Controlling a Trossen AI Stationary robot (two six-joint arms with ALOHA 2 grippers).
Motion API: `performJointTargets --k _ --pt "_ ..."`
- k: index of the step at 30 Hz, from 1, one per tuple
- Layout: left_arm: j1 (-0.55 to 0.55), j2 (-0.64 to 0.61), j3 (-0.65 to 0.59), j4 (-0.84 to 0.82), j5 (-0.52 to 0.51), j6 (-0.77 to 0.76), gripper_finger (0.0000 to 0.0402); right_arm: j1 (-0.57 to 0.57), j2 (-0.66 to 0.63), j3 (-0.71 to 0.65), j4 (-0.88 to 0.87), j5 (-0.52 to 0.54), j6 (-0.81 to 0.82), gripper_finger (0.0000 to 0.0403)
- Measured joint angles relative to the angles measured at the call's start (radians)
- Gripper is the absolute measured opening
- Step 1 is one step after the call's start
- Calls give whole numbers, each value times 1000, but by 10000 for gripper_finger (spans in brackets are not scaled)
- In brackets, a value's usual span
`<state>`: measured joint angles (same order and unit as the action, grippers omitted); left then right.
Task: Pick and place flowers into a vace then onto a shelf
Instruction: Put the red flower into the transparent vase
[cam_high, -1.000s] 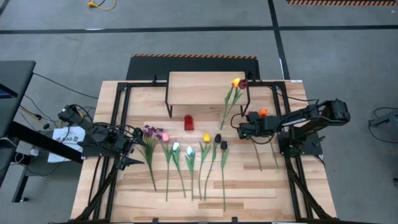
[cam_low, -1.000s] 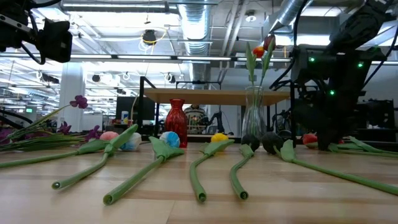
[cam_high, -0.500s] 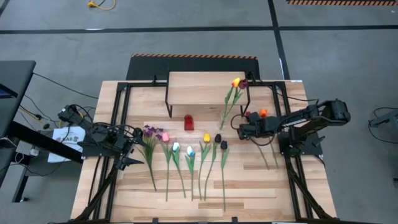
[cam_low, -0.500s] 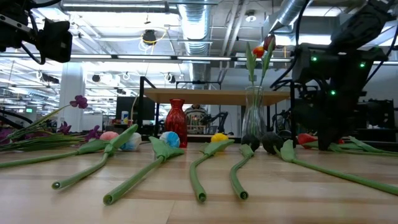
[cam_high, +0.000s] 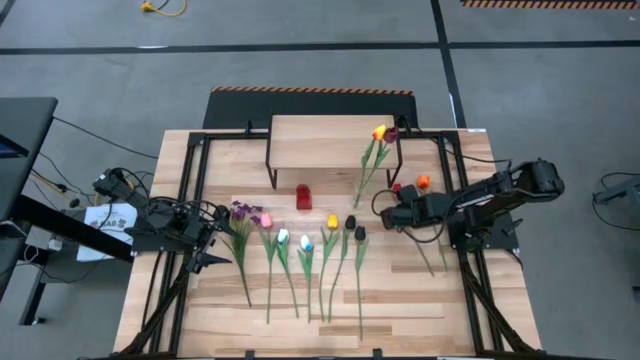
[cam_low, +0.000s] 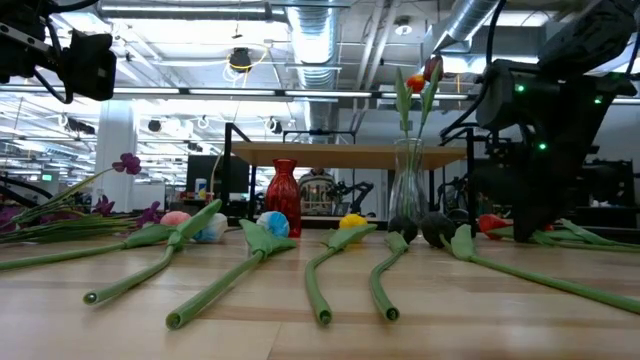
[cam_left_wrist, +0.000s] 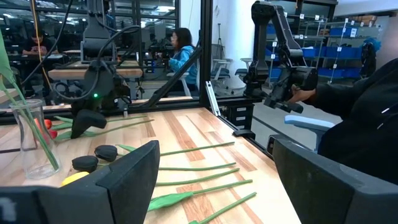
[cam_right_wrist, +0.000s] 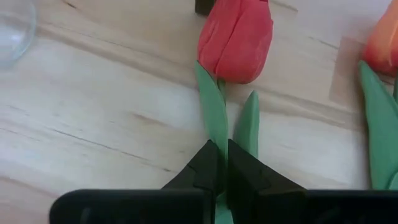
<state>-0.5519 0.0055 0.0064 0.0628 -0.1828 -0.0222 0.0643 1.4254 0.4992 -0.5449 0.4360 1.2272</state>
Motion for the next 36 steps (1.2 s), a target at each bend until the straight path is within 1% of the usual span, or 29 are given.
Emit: performJointTargets --k 13,23,36 --pt "0 0 0 0 0 0 302 79 1 11 4 -6 83 16" --pt "0 0 0 0 0 0 302 138 3 71 22 -117 85 10" --pt "0 0 0 0 0 0 302 201 2 105 10 -124 83 10"
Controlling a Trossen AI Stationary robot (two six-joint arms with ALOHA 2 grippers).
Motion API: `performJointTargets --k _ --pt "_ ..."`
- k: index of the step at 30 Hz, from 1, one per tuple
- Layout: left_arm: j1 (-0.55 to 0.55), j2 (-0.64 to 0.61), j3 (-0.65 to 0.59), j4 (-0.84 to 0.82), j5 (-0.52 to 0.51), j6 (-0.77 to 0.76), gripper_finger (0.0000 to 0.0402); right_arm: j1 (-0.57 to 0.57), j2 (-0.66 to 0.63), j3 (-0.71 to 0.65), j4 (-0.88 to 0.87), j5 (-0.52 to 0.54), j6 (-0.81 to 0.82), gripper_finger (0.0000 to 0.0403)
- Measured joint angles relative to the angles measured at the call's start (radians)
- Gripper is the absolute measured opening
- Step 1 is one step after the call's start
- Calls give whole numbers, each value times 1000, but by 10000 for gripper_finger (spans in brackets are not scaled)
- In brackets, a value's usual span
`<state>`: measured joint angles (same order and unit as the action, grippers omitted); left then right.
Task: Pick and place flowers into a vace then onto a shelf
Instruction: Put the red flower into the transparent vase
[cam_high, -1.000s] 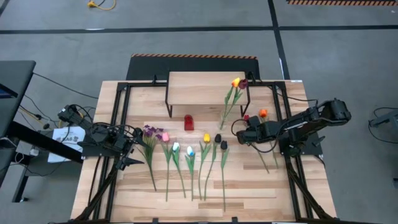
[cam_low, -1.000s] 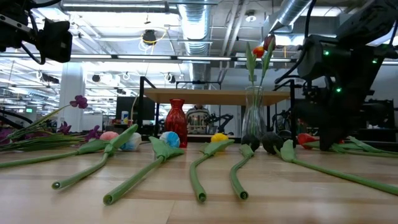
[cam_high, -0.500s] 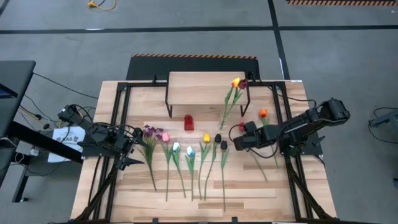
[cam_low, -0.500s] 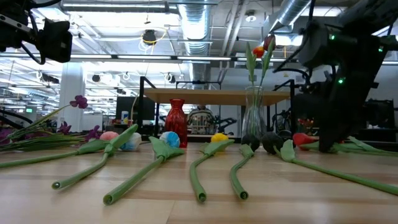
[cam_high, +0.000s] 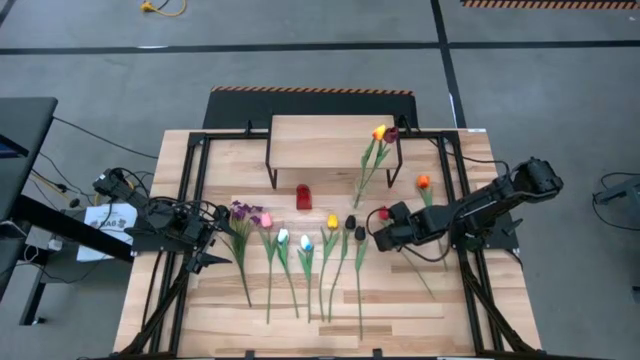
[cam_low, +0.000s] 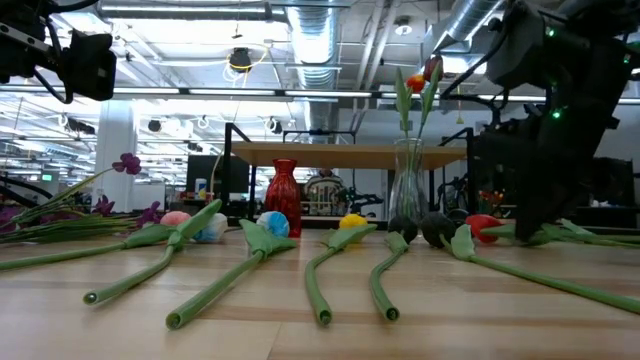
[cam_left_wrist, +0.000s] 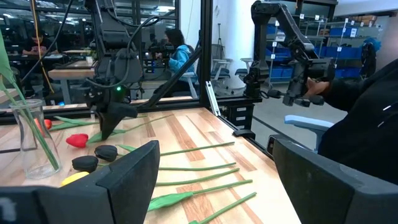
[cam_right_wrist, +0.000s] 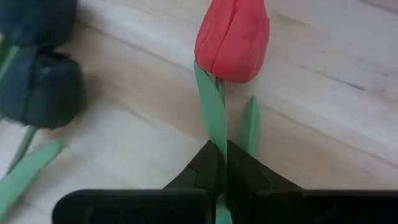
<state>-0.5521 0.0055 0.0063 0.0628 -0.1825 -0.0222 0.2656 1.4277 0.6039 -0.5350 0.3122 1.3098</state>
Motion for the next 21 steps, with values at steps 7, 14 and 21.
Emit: performJointTargets --k 7,14,21 --pt "0 0 0 0 0 0 302 24 -1 50 -34 0 -8 9" --pt "0 0 0 0 0 0 302 24 -1 113 -148 5 -9 11" --pt "0 0 0 0 0 0 302 28 -2 186 -280 7 -9 9"
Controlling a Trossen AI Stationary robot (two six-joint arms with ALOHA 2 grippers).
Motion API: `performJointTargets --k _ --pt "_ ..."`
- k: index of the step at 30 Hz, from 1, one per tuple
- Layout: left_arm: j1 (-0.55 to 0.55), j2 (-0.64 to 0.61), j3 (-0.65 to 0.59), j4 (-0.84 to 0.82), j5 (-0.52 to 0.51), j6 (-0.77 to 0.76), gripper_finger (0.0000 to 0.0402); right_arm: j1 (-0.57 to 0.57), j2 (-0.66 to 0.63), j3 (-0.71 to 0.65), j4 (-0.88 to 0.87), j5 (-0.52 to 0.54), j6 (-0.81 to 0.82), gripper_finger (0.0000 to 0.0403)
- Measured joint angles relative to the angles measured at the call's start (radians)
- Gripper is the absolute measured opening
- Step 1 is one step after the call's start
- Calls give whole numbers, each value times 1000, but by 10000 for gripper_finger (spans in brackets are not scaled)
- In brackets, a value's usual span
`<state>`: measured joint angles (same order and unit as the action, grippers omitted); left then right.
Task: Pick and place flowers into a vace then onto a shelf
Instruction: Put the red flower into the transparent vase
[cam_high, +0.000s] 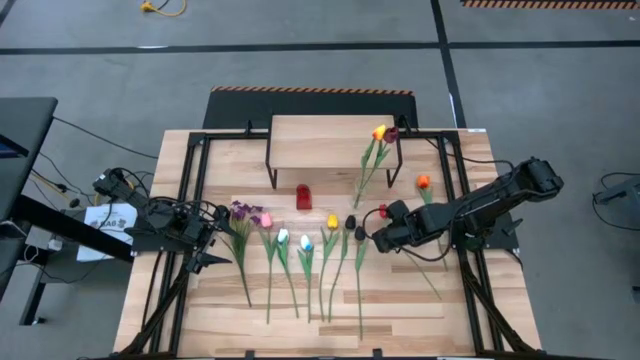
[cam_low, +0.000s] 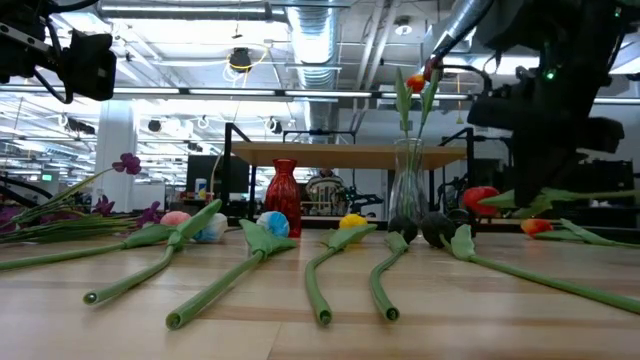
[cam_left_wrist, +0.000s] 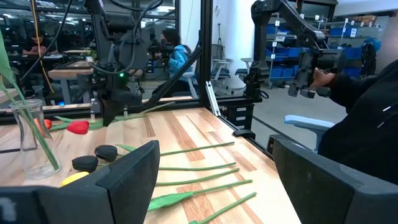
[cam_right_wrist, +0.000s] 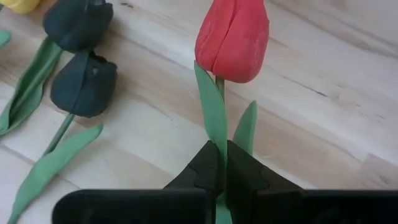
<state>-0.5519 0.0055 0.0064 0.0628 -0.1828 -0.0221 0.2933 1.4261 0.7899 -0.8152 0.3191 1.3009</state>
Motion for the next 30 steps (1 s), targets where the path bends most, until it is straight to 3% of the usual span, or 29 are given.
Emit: performJointTargets --k 16,30 --pt "0 0 0 0 0 0 302 81 0 174 -34 -22 -98 10" --pt "0 0 0 0 0 0 302 57 0 201 264 24 -360 11"
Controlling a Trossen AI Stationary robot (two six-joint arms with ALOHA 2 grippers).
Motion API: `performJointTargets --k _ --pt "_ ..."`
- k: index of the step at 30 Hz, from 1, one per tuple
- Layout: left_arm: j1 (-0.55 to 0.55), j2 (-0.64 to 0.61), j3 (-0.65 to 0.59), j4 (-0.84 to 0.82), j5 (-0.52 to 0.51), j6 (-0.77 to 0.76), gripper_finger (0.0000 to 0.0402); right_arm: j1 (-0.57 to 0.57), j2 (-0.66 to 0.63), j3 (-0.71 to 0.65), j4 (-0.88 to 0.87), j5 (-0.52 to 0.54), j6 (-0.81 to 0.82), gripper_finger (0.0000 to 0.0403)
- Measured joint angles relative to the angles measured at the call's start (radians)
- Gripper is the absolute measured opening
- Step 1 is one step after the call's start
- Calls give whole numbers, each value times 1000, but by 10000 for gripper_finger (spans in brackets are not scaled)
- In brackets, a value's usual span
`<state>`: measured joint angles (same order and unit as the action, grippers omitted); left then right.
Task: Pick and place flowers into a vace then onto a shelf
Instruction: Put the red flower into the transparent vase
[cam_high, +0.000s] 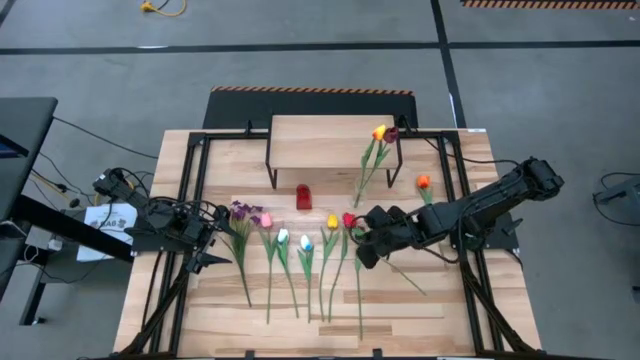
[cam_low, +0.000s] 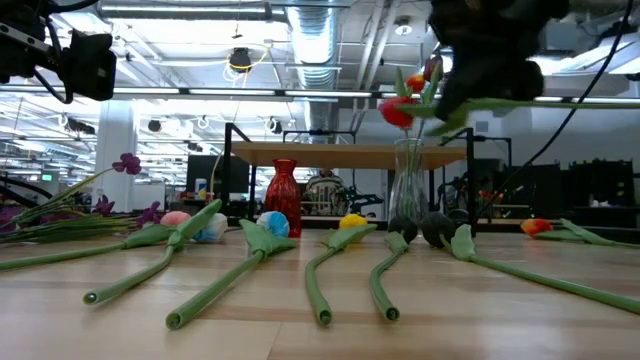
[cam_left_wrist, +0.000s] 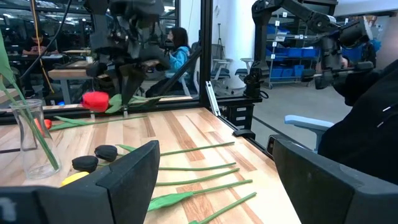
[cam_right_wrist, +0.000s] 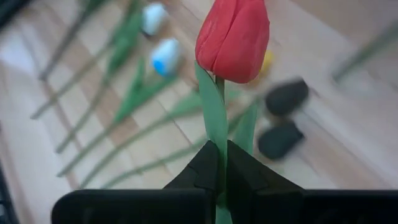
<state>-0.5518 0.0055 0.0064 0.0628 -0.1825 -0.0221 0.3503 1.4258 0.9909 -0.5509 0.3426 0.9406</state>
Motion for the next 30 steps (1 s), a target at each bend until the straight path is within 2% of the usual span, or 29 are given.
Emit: performJointTargets --k 10,30 --pt "0 0 0 0 0 0 302 -59 2 0 265 0 -256 9" --pt "0 0 0 0 0 0 302 -138 2 0 624 0 -629 10"
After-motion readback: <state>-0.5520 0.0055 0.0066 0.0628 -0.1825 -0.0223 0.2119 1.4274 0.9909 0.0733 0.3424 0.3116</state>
